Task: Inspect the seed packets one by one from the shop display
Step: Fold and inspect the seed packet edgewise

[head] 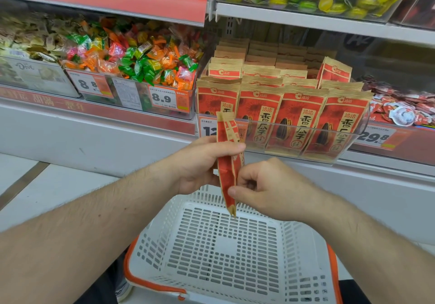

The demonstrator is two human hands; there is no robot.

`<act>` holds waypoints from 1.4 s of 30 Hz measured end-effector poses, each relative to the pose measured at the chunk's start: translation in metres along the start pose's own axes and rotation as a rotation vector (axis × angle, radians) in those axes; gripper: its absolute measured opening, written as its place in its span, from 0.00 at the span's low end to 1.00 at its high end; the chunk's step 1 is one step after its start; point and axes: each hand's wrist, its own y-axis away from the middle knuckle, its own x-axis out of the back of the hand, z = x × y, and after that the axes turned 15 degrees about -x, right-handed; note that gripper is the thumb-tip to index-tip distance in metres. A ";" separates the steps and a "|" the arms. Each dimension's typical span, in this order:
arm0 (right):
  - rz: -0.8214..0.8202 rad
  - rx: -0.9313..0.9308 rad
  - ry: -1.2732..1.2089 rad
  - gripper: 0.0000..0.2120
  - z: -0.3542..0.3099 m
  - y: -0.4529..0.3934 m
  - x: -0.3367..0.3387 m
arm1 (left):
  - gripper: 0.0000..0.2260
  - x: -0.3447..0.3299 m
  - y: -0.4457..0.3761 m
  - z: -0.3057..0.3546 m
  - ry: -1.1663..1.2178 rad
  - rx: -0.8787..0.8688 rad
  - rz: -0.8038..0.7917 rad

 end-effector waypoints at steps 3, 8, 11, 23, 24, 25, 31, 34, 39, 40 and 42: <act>0.006 -0.024 -0.037 0.13 0.003 -0.003 -0.001 | 0.09 0.000 -0.002 -0.001 0.038 0.031 0.091; 0.136 -0.154 -0.166 0.13 0.010 -0.009 -0.001 | 0.12 0.003 -0.004 -0.001 0.126 0.050 0.130; 0.332 -0.218 -0.397 0.11 0.013 -0.014 0.002 | 0.12 0.004 -0.002 0.001 0.128 0.040 0.057; 0.201 -0.160 -0.914 0.10 0.011 -0.012 0.013 | 0.17 0.011 -0.002 0.004 0.091 -0.118 0.054; 0.190 -0.157 -0.921 0.10 0.011 -0.011 0.013 | 0.17 0.013 -0.002 0.004 0.097 -0.131 0.069; 0.182 -0.152 -0.922 0.11 0.012 -0.011 0.012 | 0.17 0.014 -0.002 0.003 0.099 -0.137 0.072; 0.248 -0.073 -0.902 0.16 0.014 -0.010 0.013 | 0.15 0.015 -0.002 0.002 0.127 -0.152 0.027; 0.285 -0.060 -0.879 0.15 0.015 -0.011 0.012 | 0.14 0.015 -0.002 0.003 0.137 -0.156 0.024; 0.263 -0.066 -0.842 0.14 0.015 -0.010 0.013 | 0.16 0.015 -0.002 0.004 0.142 -0.166 0.048; 0.224 -0.081 -0.838 0.14 0.016 -0.010 0.014 | 0.16 0.014 -0.001 0.004 0.144 -0.165 0.061; 0.127 -0.106 -0.815 0.13 0.018 -0.011 0.015 | 0.18 0.014 -0.001 0.005 0.151 -0.166 0.078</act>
